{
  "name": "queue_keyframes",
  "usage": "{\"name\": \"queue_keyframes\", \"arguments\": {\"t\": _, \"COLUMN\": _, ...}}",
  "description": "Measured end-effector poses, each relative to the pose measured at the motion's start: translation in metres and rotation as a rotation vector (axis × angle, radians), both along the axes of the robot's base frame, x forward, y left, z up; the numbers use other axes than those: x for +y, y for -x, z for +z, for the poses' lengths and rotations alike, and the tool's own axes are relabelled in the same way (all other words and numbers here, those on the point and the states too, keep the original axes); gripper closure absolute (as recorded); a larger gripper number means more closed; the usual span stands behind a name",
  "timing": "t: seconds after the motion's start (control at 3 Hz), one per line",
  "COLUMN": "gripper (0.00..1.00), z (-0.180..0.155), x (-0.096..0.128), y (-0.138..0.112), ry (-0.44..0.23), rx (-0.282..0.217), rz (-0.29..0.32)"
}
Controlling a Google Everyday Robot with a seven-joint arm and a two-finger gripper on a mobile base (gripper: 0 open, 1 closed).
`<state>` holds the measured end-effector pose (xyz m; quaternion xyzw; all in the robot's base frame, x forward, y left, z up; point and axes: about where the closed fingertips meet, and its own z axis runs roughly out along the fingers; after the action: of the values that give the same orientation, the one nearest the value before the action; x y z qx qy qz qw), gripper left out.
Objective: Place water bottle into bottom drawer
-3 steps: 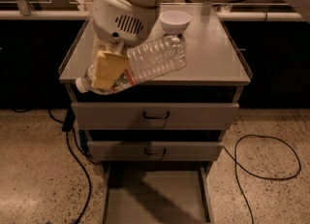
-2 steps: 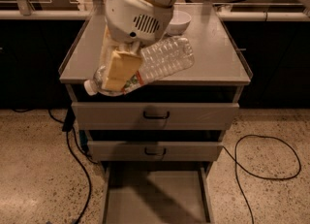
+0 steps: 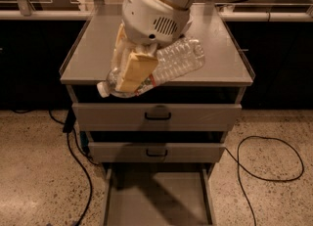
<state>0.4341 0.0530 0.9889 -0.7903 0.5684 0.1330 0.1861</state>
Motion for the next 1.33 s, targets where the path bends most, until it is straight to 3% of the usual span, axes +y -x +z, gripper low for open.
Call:
{"name": "queue_keyframes", "arguments": {"t": 0.33, "gripper": 1.00, "z": -0.009, "x": 0.006, "y": 0.000, "ry": 0.013, "rx": -0.011, "rz": -0.006}}
{"name": "queue_keyframes", "arguments": {"t": 0.67, "gripper": 1.00, "z": -0.028, "x": 0.022, "y": 0.020, "ry": -0.016, "rx": -0.033, "rz": 0.013}}
{"name": "queue_keyframes", "arguments": {"t": 1.0, "gripper": 1.00, "z": -0.090, "x": 0.048, "y": 0.054, "ry": -0.080, "rx": -0.042, "rz": 0.039}}
{"name": "queue_keyframes", "arguments": {"t": 1.33, "gripper": 1.00, "z": -0.153, "x": 0.061, "y": 0.074, "ry": -0.112, "rx": -0.008, "rz": 0.035}}
